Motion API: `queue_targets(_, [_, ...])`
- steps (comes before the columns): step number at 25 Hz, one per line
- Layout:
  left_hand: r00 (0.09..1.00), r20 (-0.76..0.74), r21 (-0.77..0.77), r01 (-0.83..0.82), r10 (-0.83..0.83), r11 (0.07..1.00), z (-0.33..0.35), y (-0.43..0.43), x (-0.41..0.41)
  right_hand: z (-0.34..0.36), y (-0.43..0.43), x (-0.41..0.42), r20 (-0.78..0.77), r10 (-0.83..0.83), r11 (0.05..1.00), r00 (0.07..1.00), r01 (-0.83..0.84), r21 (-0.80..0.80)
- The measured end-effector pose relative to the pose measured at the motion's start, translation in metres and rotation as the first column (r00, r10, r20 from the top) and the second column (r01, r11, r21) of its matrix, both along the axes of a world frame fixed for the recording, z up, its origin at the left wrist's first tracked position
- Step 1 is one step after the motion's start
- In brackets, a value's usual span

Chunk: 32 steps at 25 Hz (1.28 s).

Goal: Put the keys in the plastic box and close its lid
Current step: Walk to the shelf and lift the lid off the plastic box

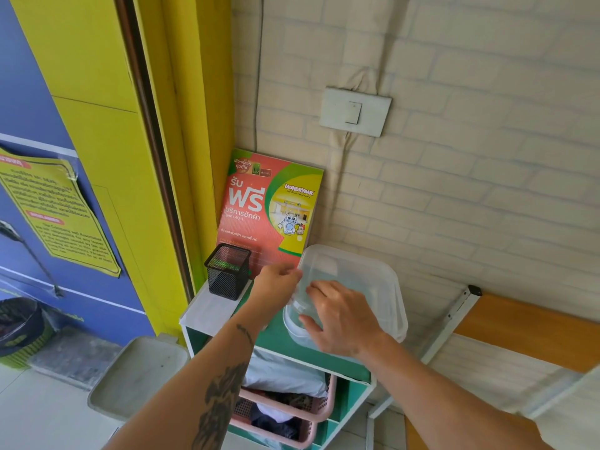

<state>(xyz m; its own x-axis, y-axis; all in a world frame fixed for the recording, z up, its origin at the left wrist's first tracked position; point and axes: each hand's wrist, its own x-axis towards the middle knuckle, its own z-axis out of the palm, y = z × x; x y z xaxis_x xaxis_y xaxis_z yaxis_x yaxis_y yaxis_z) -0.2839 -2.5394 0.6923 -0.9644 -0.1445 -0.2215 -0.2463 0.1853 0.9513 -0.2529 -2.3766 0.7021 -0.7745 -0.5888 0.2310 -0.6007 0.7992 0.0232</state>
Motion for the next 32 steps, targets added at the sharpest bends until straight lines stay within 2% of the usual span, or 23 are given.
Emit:
queue_targets(2, [1.0, 0.021, -0.114, -0.003, 0.006, 0.993, 0.006, 0.004, -0.002, -0.003, 0.002, 0.0, 0.001, 0.001, 1.0, 1.0, -0.001, 0.006])
queue_targets(4, [1.0, 0.029, -0.153, -0.007, 0.012, 0.988, 0.009, 0.006, -0.003, -0.005, 0.009, 0.0, 0.03, -0.013, 1.0, 0.999, 0.013, -0.021])
queue_targets(7, [1.0, 0.018, -0.149, -0.013, 0.016, 0.989, 0.009, 0.008, -0.003, -0.01, 0.036, 0.001, 0.113, -0.12, 0.963, 0.986, 0.143, -0.227])
queue_targets(9, [0.999, 0.016, -0.141, -0.025, 0.028, 0.99, 0.008, 0.01, -0.004, -0.017, 0.06, -0.002, 0.178, -0.28, 0.867, 0.943, 0.329, -0.375])
queue_targets(12, [1.0, 0.014, -0.161, -0.018, 0.021, 0.987, 0.007, 0.012, -0.002, -0.027, 0.093, -0.009, 0.362, -0.483, 0.644, 0.797, 0.604, -0.47])
queue_targets(15, [1.0, 0.005, -0.179, -0.009, 0.011, 0.984, 0.004, 0.014, -0.001, -0.029, 0.099, -0.013, 0.617, -0.372, 0.371, 0.693, 0.72, -0.586])
queue_targets(18, [1.0, -0.016, -0.254, 0.002, -0.006, 0.967, 0.005, 0.021, 0.002, -0.033, 0.091, -0.01, 0.673, -0.341, 0.261, 0.656, 0.754, -0.603])
queue_targets(20, [0.999, -0.054, -0.285, -0.006, -0.01, 0.958, 0.006, 0.026, 0.006, -0.034, 0.086, -0.008, 0.644, -0.363, 0.26, 0.674, 0.737, -0.624])
queue_targets(27, [0.956, -0.271, -0.325, -0.201, 0.113, 0.924, 0.001, 0.045, 0.016, -0.019, 0.073, 0.004, 0.424, -0.414, 0.407, 0.806, 0.58, -0.706])
queue_targets(32, [0.915, -0.379, -0.246, -0.247, 0.141, 0.937, 0.002, 0.068, 0.027, -0.014, 0.09, 0.018, 0.385, -0.472, 0.396, 0.793, 0.581, -0.711])
